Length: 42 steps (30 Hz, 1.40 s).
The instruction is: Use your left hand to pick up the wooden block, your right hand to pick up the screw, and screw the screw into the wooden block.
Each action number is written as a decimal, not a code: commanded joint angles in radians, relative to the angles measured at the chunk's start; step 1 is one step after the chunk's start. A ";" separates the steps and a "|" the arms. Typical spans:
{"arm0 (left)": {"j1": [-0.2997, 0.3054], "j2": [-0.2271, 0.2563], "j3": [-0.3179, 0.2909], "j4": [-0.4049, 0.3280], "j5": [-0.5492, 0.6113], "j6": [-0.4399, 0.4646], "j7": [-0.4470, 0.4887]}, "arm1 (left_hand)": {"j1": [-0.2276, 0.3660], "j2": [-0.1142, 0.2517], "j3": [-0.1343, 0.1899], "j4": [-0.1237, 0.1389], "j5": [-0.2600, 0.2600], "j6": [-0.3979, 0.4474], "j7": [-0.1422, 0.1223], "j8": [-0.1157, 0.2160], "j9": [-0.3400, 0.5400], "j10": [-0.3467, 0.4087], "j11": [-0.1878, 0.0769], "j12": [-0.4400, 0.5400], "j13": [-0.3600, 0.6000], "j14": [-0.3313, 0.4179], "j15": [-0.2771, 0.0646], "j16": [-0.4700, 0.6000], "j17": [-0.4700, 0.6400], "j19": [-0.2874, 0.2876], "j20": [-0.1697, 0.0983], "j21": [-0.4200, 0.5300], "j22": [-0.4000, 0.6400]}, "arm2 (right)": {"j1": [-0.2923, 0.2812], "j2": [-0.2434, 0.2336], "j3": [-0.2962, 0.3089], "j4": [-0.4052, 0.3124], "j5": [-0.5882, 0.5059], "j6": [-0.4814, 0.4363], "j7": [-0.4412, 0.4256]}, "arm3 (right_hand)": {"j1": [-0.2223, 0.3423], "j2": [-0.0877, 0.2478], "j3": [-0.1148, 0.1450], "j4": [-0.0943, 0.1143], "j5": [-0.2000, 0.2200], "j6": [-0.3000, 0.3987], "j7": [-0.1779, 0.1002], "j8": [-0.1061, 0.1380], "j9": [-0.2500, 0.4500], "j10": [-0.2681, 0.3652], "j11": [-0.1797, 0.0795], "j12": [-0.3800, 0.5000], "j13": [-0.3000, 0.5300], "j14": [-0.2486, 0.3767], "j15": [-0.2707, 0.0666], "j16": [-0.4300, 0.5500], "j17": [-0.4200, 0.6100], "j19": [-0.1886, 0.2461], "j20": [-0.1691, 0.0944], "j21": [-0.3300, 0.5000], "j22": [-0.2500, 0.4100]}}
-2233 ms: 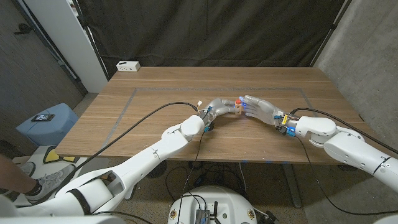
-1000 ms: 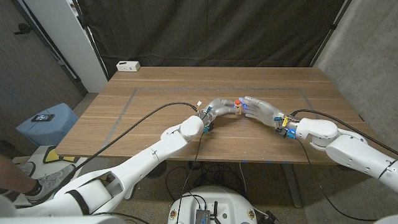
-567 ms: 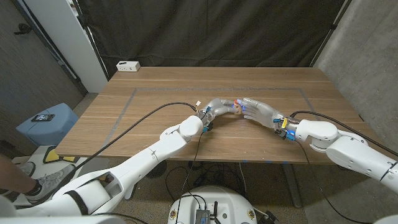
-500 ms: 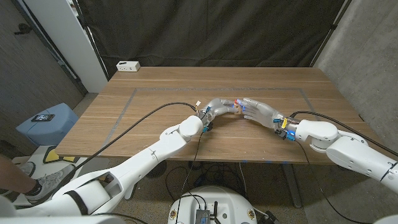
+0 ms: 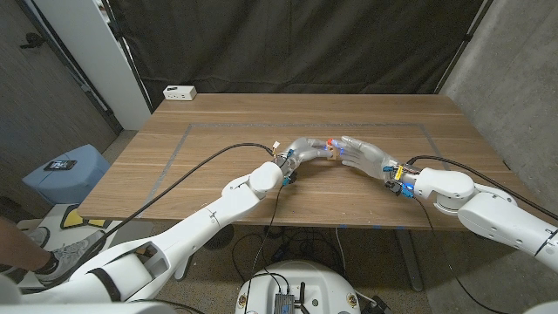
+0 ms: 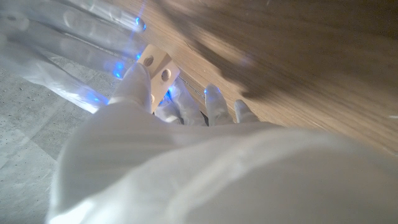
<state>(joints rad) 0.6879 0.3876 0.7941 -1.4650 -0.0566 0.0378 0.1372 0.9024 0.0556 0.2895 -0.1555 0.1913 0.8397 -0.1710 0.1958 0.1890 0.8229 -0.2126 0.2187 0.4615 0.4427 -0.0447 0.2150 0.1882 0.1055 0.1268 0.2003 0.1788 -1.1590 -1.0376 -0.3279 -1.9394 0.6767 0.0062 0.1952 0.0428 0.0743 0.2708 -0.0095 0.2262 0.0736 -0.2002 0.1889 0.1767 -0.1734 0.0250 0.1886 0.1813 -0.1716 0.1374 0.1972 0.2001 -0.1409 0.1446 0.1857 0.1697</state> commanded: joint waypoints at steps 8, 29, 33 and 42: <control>-0.004 0.021 -0.011 0.014 0.003 -0.037 -0.018 | 0.003 0.007 0.002 0.003 0.005 0.008 -0.002 0.004 0.003 0.006 -0.003 0.008 0.003 0.008 -0.056 0.000 0.003 0.001 0.007 0.004 0.005 | -0.023 0.001 0.031 -0.031 -0.002 0.002 -0.049 | 0.001 0.003 0.001 0.005 0.006 0.003 -0.001 -0.003 0.000 -0.215 0.002 0.006 0.000 -0.211 0.001 0.007 0.001 0.006 0.007 0.006 0.001; -0.032 0.046 -0.034 0.060 -0.012 -0.109 -0.076 | 0.000 0.008 0.000 0.006 0.005 0.004 -0.004 0.003 0.003 0.006 -0.004 0.008 0.004 0.006 -0.057 0.000 0.004 0.000 0.007 0.004 0.005 | 0.010 0.073 0.017 -0.010 -0.033 -0.013 -0.134 | 0.003 0.002 0.001 0.005 0.007 -0.021 -0.015 -0.012 0.000 -0.212 0.003 0.006 0.000 -0.211 0.002 0.006 0.000 0.005 0.008 0.005 0.001; -0.046 0.048 -0.037 0.082 -0.016 -0.133 -0.095 | -0.001 0.007 0.000 0.006 0.005 0.005 -0.005 0.004 0.003 0.005 -0.004 0.007 0.005 0.007 -0.058 0.000 0.004 0.000 0.006 0.003 0.005 | 0.029 0.095 0.002 0.003 -0.047 -0.016 -0.144 | 0.003 0.002 0.001 0.005 0.007 -0.021 -0.015 -0.011 0.000 -0.211 0.003 0.006 0.000 -0.211 0.002 0.005 0.000 0.004 0.008 0.005 0.002; -0.080 0.042 -0.047 0.141 -0.038 -0.190 -0.143 | -0.001 0.008 0.000 0.006 0.005 0.006 -0.004 0.004 0.003 0.003 -0.004 0.006 0.005 0.006 -0.060 0.000 0.004 -0.001 0.008 0.003 0.005 | 0.061 0.140 -0.021 0.022 -0.071 -0.024 -0.180 | 0.004 0.000 0.001 0.005 0.007 -0.021 -0.014 -0.011 0.000 -0.207 0.002 0.007 0.000 -0.211 0.002 0.005 0.000 0.003 0.008 0.005 0.002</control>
<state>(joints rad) 0.6433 0.4323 0.7584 -1.3840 -0.0726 -0.0916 0.0444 0.9025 0.0552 0.2858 -0.1532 0.1881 0.8366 -0.1746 0.1892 0.1887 0.8229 -0.2126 0.2230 0.4615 0.4427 -0.0447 0.2150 0.1882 0.1055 0.1268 0.2003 0.1788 -1.1357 -0.9473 -0.3220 -1.9407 0.6351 -0.0109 0.0534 0.0427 0.0742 0.2708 -0.0095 0.2262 0.0623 -0.2111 0.1771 0.1769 -0.1735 0.0249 0.1886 0.1813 -0.1717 0.1374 0.1972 0.2001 -0.1373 0.1483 0.1857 0.1697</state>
